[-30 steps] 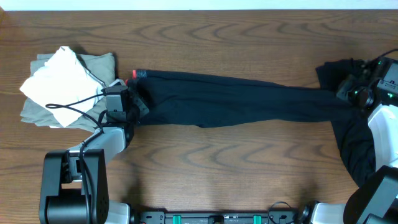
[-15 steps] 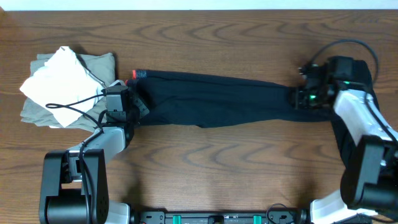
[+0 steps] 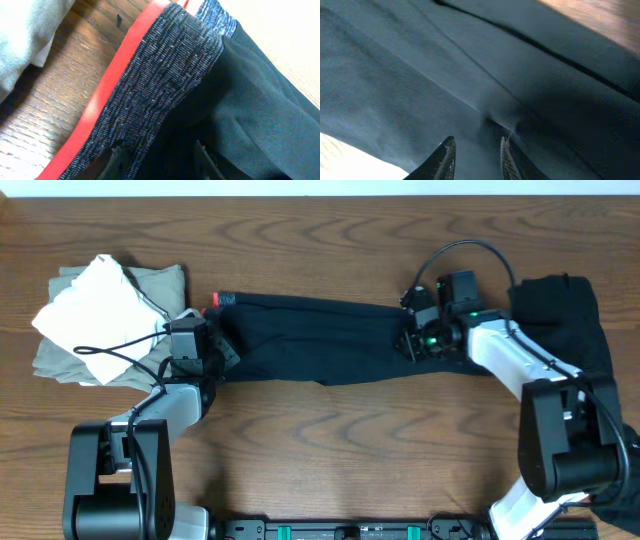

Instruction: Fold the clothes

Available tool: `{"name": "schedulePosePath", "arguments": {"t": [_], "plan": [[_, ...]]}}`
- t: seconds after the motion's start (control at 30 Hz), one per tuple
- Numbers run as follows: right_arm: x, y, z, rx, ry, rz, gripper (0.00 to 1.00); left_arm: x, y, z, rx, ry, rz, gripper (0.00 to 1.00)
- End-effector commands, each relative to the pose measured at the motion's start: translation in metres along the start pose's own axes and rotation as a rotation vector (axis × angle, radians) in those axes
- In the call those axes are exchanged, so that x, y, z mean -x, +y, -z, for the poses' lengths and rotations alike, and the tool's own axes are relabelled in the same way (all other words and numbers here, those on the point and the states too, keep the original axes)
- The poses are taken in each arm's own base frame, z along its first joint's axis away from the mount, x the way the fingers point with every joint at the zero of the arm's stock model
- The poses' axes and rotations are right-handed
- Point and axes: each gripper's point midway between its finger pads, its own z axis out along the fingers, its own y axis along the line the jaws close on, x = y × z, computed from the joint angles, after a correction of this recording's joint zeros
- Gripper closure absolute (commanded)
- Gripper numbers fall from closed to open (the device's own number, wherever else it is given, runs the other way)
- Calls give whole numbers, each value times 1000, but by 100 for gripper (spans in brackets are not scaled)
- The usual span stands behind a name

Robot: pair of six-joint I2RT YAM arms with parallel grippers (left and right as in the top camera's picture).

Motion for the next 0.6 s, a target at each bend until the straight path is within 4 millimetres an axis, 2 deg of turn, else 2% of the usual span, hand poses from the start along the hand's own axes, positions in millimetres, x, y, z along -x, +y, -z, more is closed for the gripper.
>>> {"name": "schedulePosePath", "arguments": {"t": [0.0, 0.27, 0.4, 0.57], "plan": [[-3, 1, -11, -17, 24, 7, 71, -3, 2, -2, 8, 21, -12, 54], [-14, -7, -34, -25, 61, -15, 71, -4, 3, -2, 12, 26, -11, 54], [-11, -30, -42, -140, 42, -64, 70, -4, 3, -2, 12, 26, -11, 54], [11, -63, -34, -319, -61, -132, 58, -4, 3, -2, 12, 26, -11, 54]]}}
